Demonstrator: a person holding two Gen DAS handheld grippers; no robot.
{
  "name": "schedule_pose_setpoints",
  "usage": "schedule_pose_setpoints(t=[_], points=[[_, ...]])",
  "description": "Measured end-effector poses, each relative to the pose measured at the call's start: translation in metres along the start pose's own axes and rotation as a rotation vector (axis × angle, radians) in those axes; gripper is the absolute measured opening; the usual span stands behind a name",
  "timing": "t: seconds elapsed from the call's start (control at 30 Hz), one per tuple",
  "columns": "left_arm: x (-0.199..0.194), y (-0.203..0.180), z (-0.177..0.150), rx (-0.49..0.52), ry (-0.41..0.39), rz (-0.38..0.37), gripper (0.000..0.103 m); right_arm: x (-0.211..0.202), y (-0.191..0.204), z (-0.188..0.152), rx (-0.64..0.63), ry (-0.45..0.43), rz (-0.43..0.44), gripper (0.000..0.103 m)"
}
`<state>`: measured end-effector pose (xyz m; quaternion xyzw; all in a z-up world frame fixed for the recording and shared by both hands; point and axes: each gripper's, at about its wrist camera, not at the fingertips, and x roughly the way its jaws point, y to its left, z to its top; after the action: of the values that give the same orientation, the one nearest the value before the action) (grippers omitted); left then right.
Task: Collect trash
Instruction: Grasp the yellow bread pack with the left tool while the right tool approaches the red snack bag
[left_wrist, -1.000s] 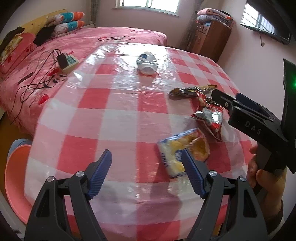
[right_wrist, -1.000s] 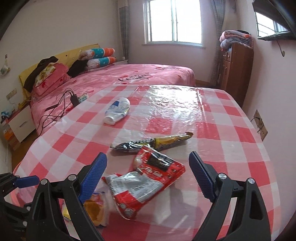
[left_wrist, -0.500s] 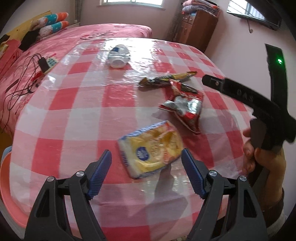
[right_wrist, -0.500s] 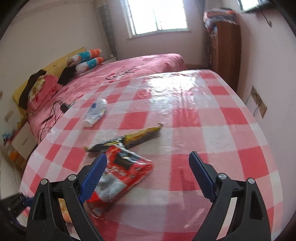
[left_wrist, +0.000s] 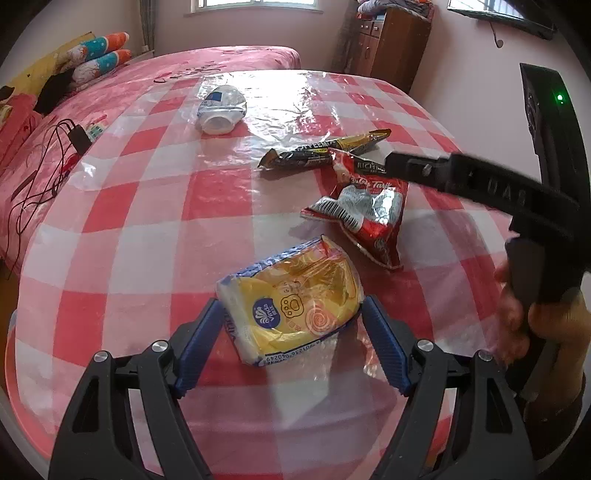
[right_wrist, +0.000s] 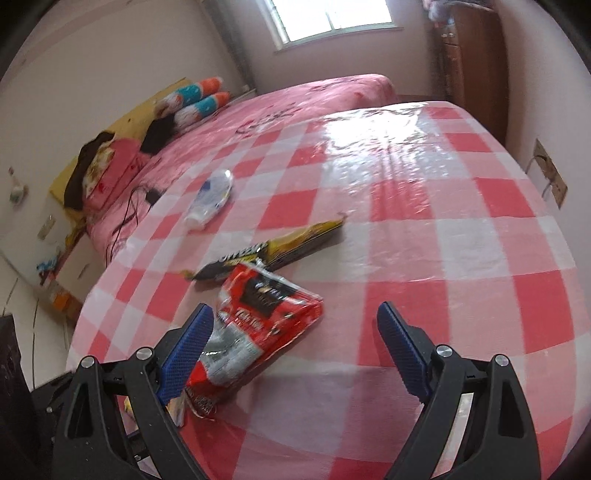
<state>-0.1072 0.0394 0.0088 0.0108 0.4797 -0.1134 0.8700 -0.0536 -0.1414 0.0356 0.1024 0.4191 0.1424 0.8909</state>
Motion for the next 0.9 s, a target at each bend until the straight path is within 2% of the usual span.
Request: schedule_pose_setpoints(t=[0.07, 0.3, 0.57, 0.7, 0.9], points=[[0.004, -0.002, 0.002, 0.000, -0.004, 0.012, 0.083, 0.003, 0.003, -0.001, -0.003, 0.011, 0.015, 0.089], [0.012, -0.003, 0.009, -0.005, -0.024, 0.058, 0.085, 0.012, 0.011, -0.004, -0.027, 0.039, 0.047, 0.089], [0.016, 0.004, 0.018, 0.009, -0.059, 0.102, 0.083, 0.020, 0.019, -0.001, -0.051, 0.045, 0.062, 0.089], [0.016, 0.021, 0.019, -0.034, -0.066, 0.120, 0.081, 0.024, 0.020, 0.002, -0.046, 0.047, 0.090, 0.089], [0.016, 0.039, 0.020, -0.092, -0.067, 0.130, 0.081, 0.029, 0.031, 0.004, -0.083, 0.051, 0.041, 0.089]])
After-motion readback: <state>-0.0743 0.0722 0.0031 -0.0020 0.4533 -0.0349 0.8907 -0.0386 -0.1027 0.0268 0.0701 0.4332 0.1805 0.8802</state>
